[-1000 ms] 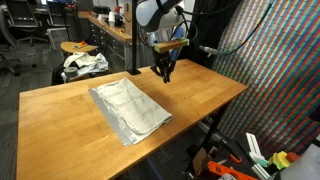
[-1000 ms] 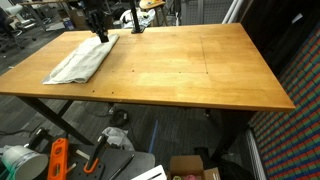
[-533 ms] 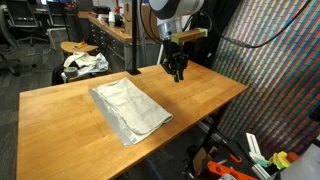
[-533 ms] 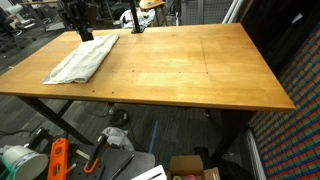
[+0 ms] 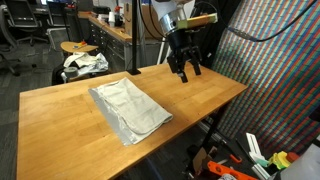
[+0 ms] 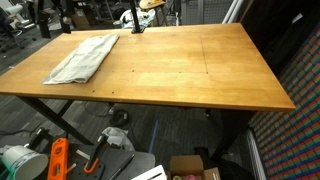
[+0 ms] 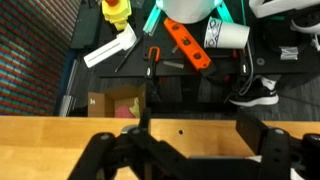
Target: Fold the towel on the table
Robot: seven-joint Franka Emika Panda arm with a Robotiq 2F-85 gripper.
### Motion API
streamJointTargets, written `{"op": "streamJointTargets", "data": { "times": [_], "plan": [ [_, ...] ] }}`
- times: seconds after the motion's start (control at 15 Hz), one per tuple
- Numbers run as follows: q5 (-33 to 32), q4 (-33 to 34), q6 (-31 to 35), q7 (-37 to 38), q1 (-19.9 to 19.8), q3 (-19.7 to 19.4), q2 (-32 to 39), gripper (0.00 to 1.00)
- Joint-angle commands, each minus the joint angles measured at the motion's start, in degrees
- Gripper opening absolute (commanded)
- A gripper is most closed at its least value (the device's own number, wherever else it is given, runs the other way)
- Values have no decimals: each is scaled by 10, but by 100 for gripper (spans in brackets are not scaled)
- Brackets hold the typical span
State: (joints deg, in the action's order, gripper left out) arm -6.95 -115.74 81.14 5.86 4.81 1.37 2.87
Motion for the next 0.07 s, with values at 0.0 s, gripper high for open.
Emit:
{"op": "streamJointTargets", "data": {
  "times": [0.0],
  "plan": [
    [-12, 55, -110, -15, -12, 0, 60, 100]
  ]
}}
